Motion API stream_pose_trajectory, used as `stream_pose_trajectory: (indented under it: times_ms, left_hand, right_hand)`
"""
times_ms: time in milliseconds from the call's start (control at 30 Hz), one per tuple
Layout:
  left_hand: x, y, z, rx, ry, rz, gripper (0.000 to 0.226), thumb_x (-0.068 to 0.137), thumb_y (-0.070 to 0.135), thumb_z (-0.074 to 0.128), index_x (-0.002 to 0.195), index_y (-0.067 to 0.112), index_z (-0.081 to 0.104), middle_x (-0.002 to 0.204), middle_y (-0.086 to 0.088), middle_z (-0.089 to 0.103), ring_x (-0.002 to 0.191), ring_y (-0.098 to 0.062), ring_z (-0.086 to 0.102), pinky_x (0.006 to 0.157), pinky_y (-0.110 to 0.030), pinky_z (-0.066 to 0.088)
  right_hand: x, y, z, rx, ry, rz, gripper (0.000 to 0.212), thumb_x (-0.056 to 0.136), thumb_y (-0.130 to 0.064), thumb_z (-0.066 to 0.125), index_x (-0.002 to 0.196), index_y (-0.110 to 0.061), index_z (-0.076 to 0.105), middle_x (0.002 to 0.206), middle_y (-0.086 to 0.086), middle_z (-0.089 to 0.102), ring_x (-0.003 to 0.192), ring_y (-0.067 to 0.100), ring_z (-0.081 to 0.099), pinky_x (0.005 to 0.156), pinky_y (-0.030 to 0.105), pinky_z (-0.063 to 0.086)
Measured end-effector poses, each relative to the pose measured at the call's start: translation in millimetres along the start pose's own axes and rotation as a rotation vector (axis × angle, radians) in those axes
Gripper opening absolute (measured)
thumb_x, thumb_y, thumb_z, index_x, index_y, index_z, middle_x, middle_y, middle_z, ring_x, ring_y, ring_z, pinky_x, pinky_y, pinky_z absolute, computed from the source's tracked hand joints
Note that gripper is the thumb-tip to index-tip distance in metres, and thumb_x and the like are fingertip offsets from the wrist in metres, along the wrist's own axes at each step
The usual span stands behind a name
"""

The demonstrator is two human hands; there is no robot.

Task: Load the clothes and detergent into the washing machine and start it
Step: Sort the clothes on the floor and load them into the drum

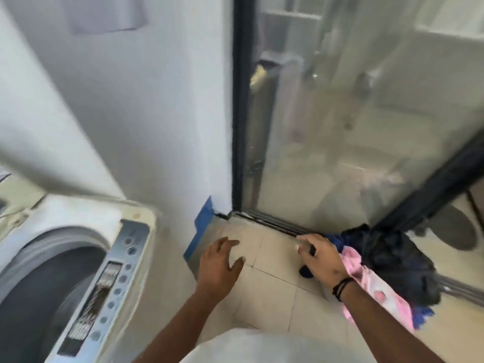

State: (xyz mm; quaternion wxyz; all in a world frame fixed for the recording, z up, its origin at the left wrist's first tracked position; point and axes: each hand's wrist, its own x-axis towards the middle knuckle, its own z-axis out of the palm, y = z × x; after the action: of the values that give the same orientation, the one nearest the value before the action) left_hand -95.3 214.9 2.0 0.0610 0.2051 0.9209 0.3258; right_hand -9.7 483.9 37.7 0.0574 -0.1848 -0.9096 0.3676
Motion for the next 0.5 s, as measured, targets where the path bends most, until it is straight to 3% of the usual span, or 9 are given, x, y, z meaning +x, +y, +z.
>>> stream_pose_trajectory:
  times_ms: [100,167,233,300,400,500]
  left_hand:
    - [16,60,41,0.033,-0.161,0.106,0.049,0.091,0.053,0.059,0.137,0.037,0.049,0.145,0.005,0.049,0.106,-0.022,0.062,0.103,-0.042,0.046]
    - [20,104,70,0.047,-0.264,0.178,0.051,0.093,0.051,0.059,0.141,0.035,0.047,0.148,0.007,0.045,0.112,-0.021,0.061,0.106,-0.04,0.043]
    - [20,137,97,0.03,-0.35,0.238,0.055,0.091,0.052,0.058,0.141,0.032,0.048,0.147,0.005,0.046,0.125,-0.018,0.053,0.109,-0.04,0.042]
    - [18,169,128,0.012,-0.429,0.266,0.056,0.089,0.049,0.06,0.14,0.028,0.051,0.144,0.003,0.048,0.131,-0.015,0.048,0.11,-0.037,0.041]
    - [12,204,165,-0.046,-0.522,0.234,0.05,0.089,0.036,0.068,0.136,0.028,0.055,0.137,0.009,0.051,0.126,-0.01,0.05,0.107,-0.029,0.042]
    - [7,232,199,-0.067,-0.599,0.213,0.047,0.088,0.03,0.073,0.132,0.029,0.057,0.131,0.011,0.053,0.121,-0.006,0.053,0.096,-0.01,0.037]
  right_hand:
    - [-31,52,-45,0.021,0.133,0.121,0.017,0.088,-0.017,0.07,0.105,-0.015,0.073,0.106,0.001,0.072,0.097,0.02,0.065,0.089,0.032,0.049]
    - [-53,90,-73,0.077,0.197,0.229,0.021,0.09,-0.019,0.068,0.111,-0.016,0.072,0.112,-0.001,0.071,0.098,0.019,0.065,0.089,0.029,0.049]
    - [-74,121,-93,0.165,0.264,0.319,0.022,0.091,-0.019,0.066,0.111,-0.017,0.071,0.116,-0.004,0.071,0.098,0.02,0.067,0.09,0.034,0.053]
    - [-95,155,-111,0.174,0.358,0.383,0.018,0.087,-0.012,0.07,0.105,-0.015,0.073,0.108,-0.002,0.072,0.098,0.02,0.067,0.092,0.034,0.052]
    - [-120,196,-130,0.19,0.392,0.484,0.017,0.085,-0.01,0.073,0.103,-0.01,0.074,0.107,0.001,0.073,0.102,0.021,0.066,0.096,0.033,0.049]
    - [-139,229,-150,0.234,0.42,0.587,0.022,0.087,-0.014,0.072,0.108,-0.012,0.073,0.112,0.004,0.071,0.103,0.021,0.065,0.091,0.031,0.048]
